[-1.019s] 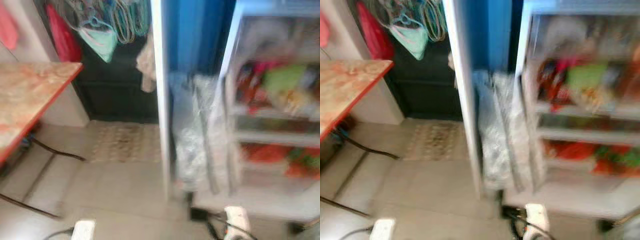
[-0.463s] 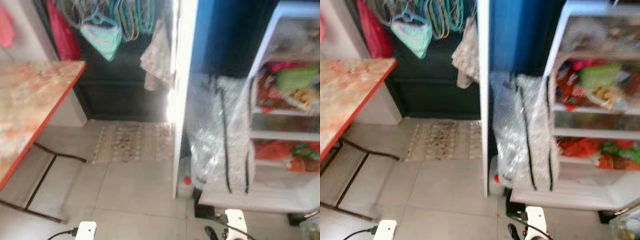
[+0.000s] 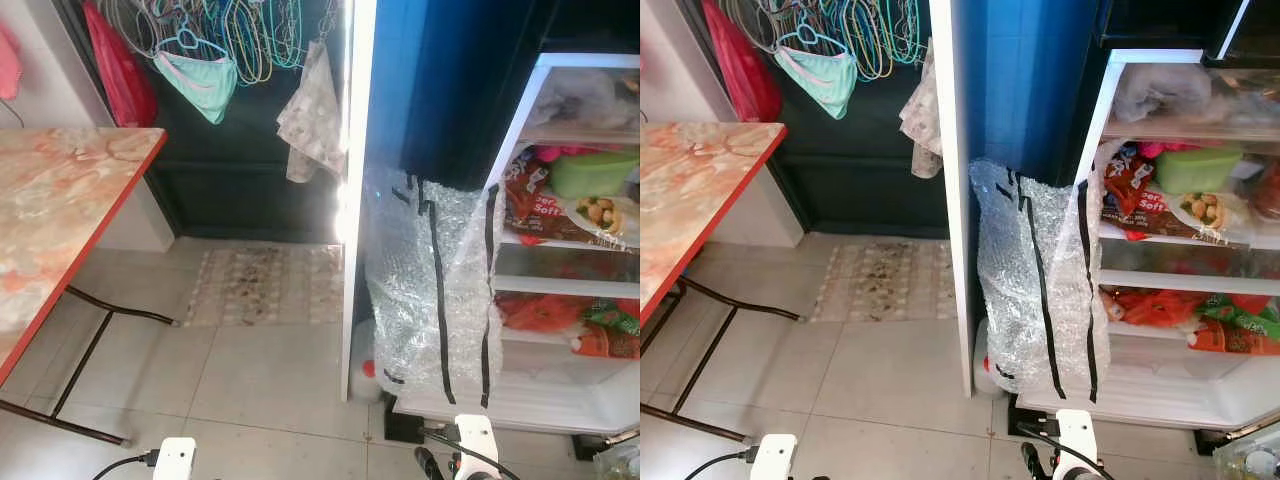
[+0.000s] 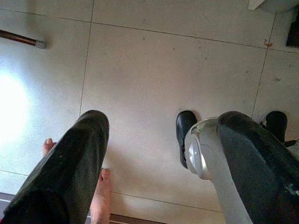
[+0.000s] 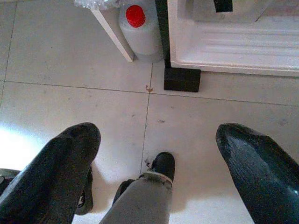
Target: Restocking fridge
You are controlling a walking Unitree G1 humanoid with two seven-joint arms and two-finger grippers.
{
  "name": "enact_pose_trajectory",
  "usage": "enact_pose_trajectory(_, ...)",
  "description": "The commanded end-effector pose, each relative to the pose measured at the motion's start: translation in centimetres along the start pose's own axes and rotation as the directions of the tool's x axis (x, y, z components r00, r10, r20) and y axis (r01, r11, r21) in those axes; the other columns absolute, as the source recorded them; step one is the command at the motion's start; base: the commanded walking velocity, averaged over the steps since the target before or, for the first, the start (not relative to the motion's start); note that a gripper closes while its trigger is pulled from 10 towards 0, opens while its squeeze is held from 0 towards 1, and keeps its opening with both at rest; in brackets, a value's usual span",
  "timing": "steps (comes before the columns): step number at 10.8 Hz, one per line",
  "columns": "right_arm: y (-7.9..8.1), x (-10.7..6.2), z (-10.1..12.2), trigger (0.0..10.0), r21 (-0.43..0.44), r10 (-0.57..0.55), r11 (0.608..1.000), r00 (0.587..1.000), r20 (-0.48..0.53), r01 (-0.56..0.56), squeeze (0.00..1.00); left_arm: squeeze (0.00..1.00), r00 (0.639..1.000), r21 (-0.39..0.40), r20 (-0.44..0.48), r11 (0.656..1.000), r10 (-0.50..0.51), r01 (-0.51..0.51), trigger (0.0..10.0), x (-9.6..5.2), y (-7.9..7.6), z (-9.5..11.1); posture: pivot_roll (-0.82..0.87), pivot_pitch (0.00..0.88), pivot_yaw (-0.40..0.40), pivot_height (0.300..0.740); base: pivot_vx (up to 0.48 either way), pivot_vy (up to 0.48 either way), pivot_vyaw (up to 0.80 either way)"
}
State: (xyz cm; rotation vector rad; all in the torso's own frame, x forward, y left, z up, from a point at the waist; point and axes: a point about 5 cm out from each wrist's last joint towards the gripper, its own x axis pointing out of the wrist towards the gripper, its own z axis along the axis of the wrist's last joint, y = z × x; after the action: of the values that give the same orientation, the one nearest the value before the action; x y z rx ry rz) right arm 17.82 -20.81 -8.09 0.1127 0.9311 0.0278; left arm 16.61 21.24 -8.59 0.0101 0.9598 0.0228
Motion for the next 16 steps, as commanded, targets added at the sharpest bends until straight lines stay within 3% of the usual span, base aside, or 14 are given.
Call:
enact_pose_trajectory(1,-0.01,0.00,-0.01,10.0,-0.014,-0.013,1.000,1.000,0.002,0.014,0.00,0.00,1.000,-0.014,-0.021,1.000,0.009,-0.009,10.0,-0.15,0.15,-0.74,0.02,0.000,0.047,0.740,0.000,0.000,0.00)
enact_pose_trajectory(6,-0.14,-0.07,-0.11,10.0,-0.011,-0.017,1.000,1.000,0.007,0.017,0.00,0.00,1.000,-0.012,-0.024,1.000,-0.001,0.000,10.0,-0.13,-0.14,-0.85,0.01,0.000,0.043,0.740,0.000,0.254,0.00)
enact_pose_trajectory(10,-0.13,-0.10,-0.35,10.0,0.009,-0.034,0.999,0.999,0.008,0.034,0.00,0.00,0.999,-0.005,-0.032,1.000,0.012,-0.012,10.0,-0.27,0.51,-1.04,0.01,0.000,0.050,0.740,0.000,0.347,0.00)
enact_pose_trajectory(16,-0.02,0.00,-0.29,10.0,-0.004,-0.047,0.999,0.999,-0.007,0.047,0.00,0.00,1.000,-0.011,-0.010,1.000,-0.001,0.001,10.0,-0.09,-0.02,-0.53,0.01,0.000,0.056,0.740,0.000,0.000,-0.78)
